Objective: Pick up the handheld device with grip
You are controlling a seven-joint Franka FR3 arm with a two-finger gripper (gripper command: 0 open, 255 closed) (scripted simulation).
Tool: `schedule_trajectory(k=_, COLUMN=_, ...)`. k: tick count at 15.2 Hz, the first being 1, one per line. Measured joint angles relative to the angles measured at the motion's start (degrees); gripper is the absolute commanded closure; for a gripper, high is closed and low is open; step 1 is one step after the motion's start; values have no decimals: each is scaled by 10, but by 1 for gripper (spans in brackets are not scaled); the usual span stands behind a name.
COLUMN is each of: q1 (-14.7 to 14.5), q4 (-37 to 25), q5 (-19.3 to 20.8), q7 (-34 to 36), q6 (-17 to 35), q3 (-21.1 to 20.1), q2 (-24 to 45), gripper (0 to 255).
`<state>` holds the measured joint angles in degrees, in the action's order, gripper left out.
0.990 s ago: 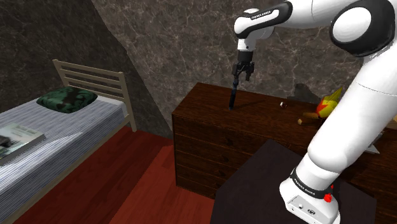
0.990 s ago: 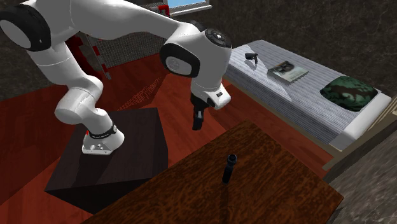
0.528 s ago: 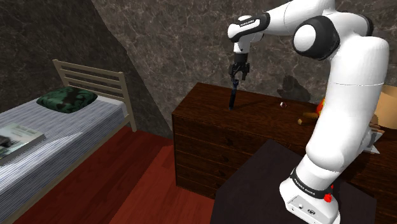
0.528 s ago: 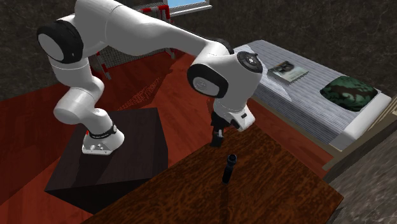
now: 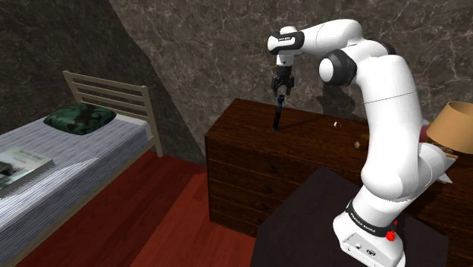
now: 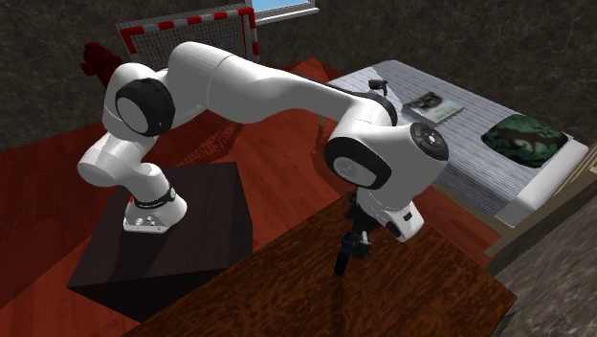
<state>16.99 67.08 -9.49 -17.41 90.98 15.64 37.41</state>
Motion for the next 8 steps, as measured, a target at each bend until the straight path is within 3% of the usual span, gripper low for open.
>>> schedule_trajectory(k=2, q1=7, q4=-30, q5=-4, q7=1, q6=-6, q3=-1, q2=25, gripper=0)
schedule_trajectory(k=8, q1=4, q4=5, q5=-6, q7=-2, q6=35, q3=-2, q2=32, gripper=0)
